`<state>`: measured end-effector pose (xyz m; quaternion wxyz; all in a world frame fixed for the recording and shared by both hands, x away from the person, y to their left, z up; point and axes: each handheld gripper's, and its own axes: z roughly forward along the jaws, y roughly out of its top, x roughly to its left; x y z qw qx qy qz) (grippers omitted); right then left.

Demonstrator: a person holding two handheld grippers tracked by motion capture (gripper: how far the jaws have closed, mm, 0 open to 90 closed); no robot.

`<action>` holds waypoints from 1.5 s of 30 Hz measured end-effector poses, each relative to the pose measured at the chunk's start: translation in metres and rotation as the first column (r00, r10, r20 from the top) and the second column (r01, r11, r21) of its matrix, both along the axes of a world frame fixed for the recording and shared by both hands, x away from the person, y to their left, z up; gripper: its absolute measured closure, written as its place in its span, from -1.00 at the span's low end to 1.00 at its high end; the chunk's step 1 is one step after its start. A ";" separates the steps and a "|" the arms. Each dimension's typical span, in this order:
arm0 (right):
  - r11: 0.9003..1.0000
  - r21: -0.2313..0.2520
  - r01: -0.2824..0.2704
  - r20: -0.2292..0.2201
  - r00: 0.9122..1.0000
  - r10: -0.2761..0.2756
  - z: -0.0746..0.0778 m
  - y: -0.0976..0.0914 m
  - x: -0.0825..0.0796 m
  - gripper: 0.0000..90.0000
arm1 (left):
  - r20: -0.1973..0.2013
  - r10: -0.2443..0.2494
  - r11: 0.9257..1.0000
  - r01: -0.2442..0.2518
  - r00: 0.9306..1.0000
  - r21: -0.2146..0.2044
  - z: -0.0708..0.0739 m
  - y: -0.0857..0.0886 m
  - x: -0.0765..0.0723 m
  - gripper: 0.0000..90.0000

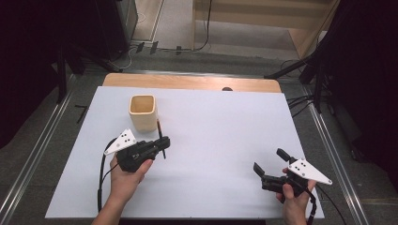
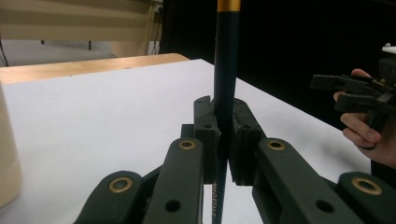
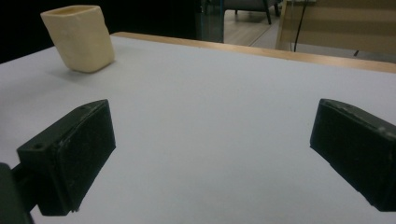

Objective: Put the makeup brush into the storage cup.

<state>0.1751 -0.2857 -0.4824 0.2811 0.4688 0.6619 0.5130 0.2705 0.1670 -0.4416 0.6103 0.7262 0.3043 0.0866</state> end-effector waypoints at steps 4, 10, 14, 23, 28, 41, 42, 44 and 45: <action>1.000 -0.028 0.003 -0.014 1.000 -0.004 -0.007 -0.008 -0.003 -0.99 | 0.001 0.018 1.000 -0.018 1.000 -0.002 0.001 0.005 0.002 0.89; 0.999 -0.027 0.028 -0.021 0.999 -0.029 -0.012 -0.022 -0.006 -0.99 | 0.007 0.048 0.999 -0.048 0.999 0.002 0.004 0.013 0.006 0.89; 0.999 -0.019 0.040 -0.020 0.999 -0.041 -0.014 -0.027 -0.005 -0.99 | 0.027 0.075 0.997 -0.075 0.997 0.006 0.010 0.019 0.009 0.89; 0.999 -0.024 0.028 -0.027 0.999 -0.028 -0.016 -0.024 -0.002 -0.99 | 0.064 0.138 0.990 -0.138 0.988 0.006 0.028 0.033 0.021 0.89; 0.999 -0.021 0.024 -0.031 0.999 -0.025 -0.017 -0.023 -0.001 -0.99 | 0.071 0.160 0.987 -0.160 0.985 0.004 0.035 0.038 0.027 0.89; 0.999 -0.028 0.038 -0.024 0.999 -0.038 -0.018 -0.026 -0.001 -0.92 | 0.099 0.173 0.984 -0.175 0.980 0.016 0.049 0.031 0.044 0.89; 0.999 -0.029 0.039 -0.024 0.999 -0.039 -0.018 -0.026 -0.001 -0.92 | 0.101 0.176 0.984 -0.179 0.979 0.017 0.050 0.031 0.045 0.89; 0.999 -0.026 0.039 -0.024 0.999 -0.039 -0.018 -0.026 0.000 -0.92 | 0.102 0.182 0.983 -0.184 0.978 0.012 0.051 0.031 0.047 0.88; 0.999 -0.020 0.039 -0.026 0.999 -0.040 -0.019 -0.026 0.000 -0.92 | 0.104 0.184 0.982 -0.186 0.977 0.012 0.052 0.031 0.048 0.89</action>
